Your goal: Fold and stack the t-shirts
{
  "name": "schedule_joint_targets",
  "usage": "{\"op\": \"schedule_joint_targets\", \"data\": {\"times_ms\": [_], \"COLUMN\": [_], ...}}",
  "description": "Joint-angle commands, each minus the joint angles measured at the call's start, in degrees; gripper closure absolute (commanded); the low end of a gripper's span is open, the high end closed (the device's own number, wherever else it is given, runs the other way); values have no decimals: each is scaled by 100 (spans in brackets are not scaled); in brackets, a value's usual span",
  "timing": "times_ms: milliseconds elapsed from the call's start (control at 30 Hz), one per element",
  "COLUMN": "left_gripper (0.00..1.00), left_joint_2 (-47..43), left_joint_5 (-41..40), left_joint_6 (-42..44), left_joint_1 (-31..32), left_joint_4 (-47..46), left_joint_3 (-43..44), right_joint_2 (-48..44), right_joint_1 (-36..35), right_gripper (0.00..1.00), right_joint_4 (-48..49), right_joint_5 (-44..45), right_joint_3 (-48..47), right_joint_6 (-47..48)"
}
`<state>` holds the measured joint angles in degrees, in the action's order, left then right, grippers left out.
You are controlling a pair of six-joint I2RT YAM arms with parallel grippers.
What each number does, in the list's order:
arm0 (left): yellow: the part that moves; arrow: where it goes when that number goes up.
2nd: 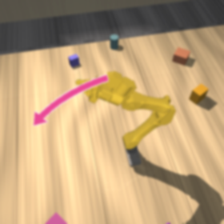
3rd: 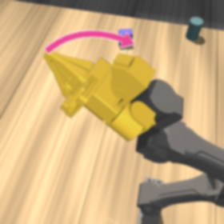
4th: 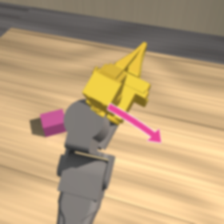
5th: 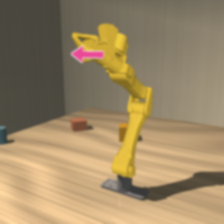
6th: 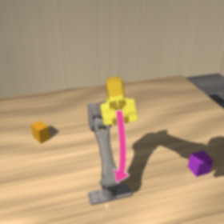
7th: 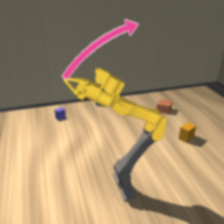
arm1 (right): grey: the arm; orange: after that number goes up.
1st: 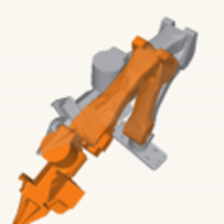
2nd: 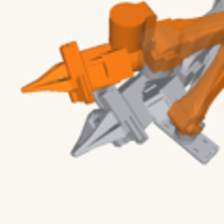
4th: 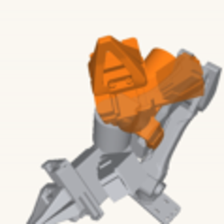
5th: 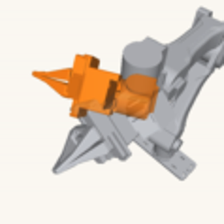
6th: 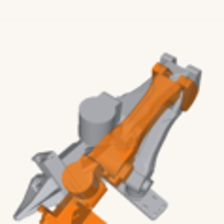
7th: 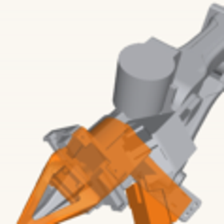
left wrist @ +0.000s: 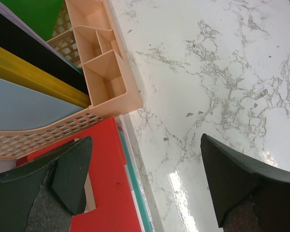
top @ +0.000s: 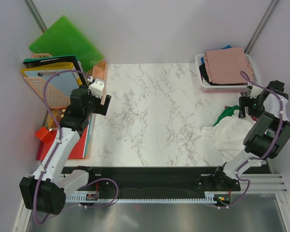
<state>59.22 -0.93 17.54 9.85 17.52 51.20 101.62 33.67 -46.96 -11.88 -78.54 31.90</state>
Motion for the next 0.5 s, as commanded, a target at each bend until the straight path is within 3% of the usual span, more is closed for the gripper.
{"op": "schedule_joint_targets", "data": {"times_ms": [0,233,467], "left_gripper": [0,0,0], "left_joint_2": [-33,-77,-148], "left_joint_5": [75,75,75], "left_joint_6": [118,136,144], "left_joint_1": [-9,-9,-18], "left_joint_4": [-82,-91,-73], "left_joint_3": [145,92,92], "right_joint_2": [-625,-1882,-1611], "right_joint_1": [61,52,61], "right_gripper": [7,4,2], "right_joint_4": [221,1207,-496], "right_joint_5": [-218,-569,-1], "right_joint_3": [180,876,199], "right_joint_6": [53,-307,281]}}
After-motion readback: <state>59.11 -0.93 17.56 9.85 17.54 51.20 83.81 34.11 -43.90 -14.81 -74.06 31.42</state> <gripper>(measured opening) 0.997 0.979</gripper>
